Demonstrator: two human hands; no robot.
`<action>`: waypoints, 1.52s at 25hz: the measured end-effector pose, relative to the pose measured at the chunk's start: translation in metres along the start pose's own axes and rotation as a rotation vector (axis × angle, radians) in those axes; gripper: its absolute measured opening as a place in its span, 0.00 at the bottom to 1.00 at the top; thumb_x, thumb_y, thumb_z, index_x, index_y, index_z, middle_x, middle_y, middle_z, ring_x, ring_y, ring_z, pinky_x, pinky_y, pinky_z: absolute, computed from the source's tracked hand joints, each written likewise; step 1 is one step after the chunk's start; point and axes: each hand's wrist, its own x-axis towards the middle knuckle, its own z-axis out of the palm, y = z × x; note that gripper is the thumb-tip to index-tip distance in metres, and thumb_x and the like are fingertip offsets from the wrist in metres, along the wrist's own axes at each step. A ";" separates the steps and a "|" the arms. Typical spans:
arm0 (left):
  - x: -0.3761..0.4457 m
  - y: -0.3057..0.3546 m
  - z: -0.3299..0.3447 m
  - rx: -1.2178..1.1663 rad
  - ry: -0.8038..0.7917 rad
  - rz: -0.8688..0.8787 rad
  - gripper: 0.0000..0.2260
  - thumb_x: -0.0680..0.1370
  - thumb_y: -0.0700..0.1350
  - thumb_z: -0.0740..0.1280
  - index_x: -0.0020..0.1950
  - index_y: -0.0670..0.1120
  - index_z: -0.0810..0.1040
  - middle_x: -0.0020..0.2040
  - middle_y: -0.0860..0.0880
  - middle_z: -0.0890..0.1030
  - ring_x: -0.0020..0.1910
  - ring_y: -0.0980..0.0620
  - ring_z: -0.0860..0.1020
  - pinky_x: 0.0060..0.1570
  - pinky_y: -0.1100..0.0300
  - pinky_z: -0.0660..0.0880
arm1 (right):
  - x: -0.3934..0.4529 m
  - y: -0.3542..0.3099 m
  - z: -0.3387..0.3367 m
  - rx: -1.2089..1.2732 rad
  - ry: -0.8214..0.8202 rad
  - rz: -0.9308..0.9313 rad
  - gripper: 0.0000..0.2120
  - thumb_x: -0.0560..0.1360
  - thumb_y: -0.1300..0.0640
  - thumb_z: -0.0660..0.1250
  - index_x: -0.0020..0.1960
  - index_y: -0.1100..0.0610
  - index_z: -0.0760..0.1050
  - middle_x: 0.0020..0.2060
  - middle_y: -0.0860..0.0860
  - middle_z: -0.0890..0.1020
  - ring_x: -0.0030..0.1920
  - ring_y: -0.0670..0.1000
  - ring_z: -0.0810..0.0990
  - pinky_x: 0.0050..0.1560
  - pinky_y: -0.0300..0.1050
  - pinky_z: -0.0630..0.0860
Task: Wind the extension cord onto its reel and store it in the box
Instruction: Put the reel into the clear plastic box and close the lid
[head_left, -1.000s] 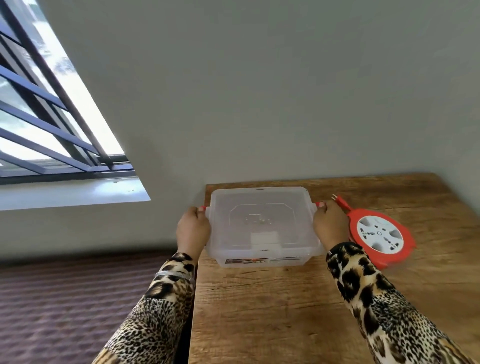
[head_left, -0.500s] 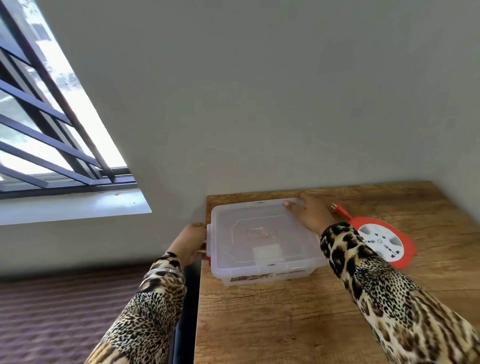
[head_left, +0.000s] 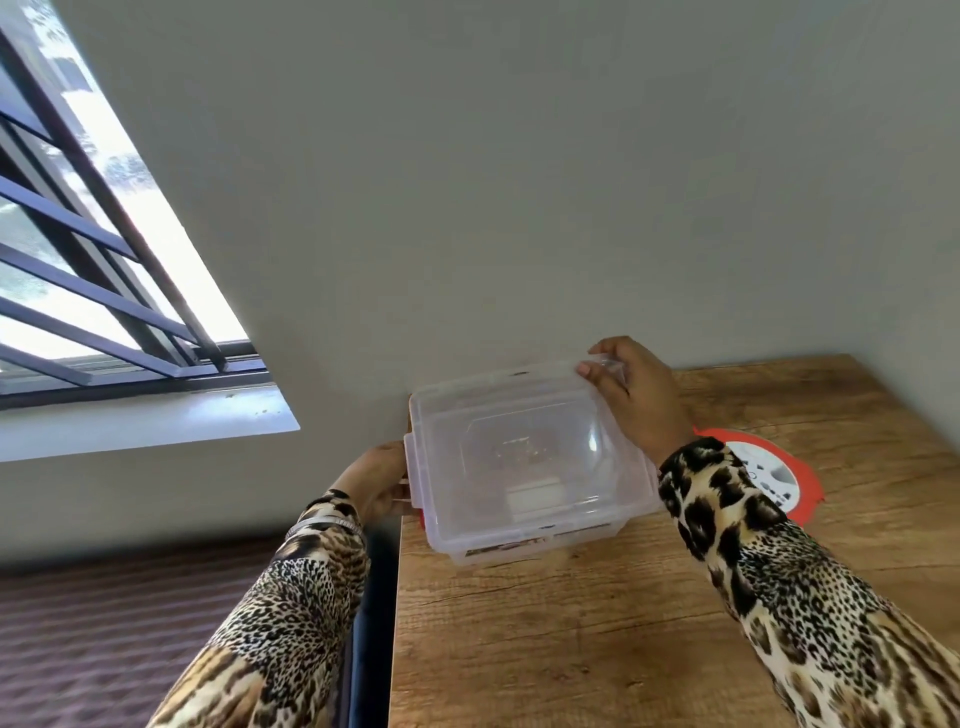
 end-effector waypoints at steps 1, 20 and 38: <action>-0.003 0.002 -0.002 0.025 -0.016 0.007 0.08 0.80 0.43 0.63 0.50 0.42 0.80 0.43 0.43 0.82 0.42 0.43 0.80 0.44 0.47 0.80 | -0.001 -0.005 -0.008 0.048 -0.004 -0.009 0.12 0.76 0.50 0.68 0.55 0.56 0.75 0.49 0.52 0.79 0.47 0.50 0.79 0.46 0.39 0.75; -0.035 0.051 0.317 0.681 -0.101 0.812 0.09 0.75 0.43 0.68 0.54 0.47 0.77 0.51 0.50 0.81 0.43 0.58 0.77 0.42 0.68 0.71 | -0.102 0.096 -0.204 -0.343 0.546 -0.105 0.09 0.71 0.62 0.64 0.45 0.61 0.82 0.39 0.53 0.76 0.42 0.53 0.77 0.45 0.53 0.74; 0.016 -0.008 0.369 0.616 0.179 0.146 0.10 0.73 0.47 0.69 0.37 0.42 0.74 0.36 0.44 0.78 0.36 0.47 0.77 0.32 0.59 0.69 | -0.087 0.202 -0.168 -0.317 -0.266 0.424 0.20 0.77 0.46 0.63 0.63 0.57 0.71 0.54 0.54 0.80 0.52 0.52 0.79 0.50 0.44 0.76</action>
